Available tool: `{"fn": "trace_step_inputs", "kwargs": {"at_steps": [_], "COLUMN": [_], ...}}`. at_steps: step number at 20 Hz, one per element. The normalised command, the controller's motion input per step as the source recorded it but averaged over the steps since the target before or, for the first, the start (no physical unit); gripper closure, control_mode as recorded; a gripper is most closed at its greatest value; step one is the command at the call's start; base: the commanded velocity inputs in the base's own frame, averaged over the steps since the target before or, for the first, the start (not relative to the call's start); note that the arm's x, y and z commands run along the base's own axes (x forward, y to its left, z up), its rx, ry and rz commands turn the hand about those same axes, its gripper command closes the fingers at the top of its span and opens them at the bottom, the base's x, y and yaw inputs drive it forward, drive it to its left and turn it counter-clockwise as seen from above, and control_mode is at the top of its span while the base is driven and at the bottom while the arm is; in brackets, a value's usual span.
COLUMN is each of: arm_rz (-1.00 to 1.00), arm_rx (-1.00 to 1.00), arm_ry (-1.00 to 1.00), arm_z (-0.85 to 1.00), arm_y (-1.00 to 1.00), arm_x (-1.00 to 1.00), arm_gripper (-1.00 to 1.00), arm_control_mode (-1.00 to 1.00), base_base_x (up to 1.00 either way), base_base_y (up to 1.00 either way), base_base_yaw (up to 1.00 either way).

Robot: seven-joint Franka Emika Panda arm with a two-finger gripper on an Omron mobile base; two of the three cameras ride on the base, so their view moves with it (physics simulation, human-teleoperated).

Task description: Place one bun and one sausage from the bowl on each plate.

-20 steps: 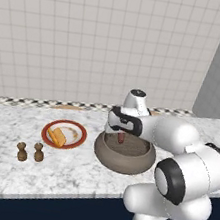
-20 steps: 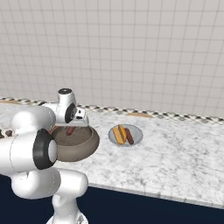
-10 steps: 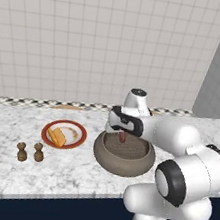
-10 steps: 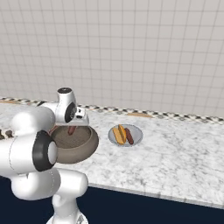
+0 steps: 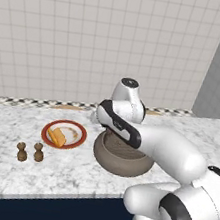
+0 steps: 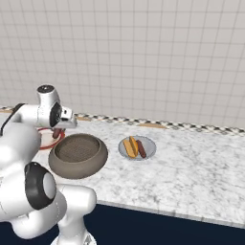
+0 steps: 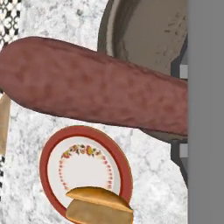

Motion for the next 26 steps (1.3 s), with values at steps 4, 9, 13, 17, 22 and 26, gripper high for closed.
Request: {"fn": "trace_step_inputs", "kwargs": {"at_steps": [4,9,13,17,22,26], "arm_rz": [0.02,0.00,0.00,0.00,0.00,-0.01], "arm_rx": [0.02,0.00,0.00,0.00,0.00,0.00], "arm_ry": [0.08,0.04,0.00,0.00,-0.07,-0.08], "arm_z": [0.02,-0.25,-0.38,-0.55,-0.57,-0.33], "arm_y": [0.95,0.61,0.27,0.23,0.18,0.09], "arm_x": [0.00,0.03,0.31,0.49,0.10,0.13], "arm_gripper": [1.00,1.00,1.00,1.00,1.00,1.00], "arm_control_mode": [-1.00,-1.00,-1.00,-1.00,-1.00,-1.00], "base_base_x": [0.00,0.00,0.00,0.00,0.00,0.00], "base_base_y": [0.00,0.00,0.00,0.00,0.00,0.00], "base_base_yaw": [0.00,0.00,0.00,0.00,0.00,0.00]}}
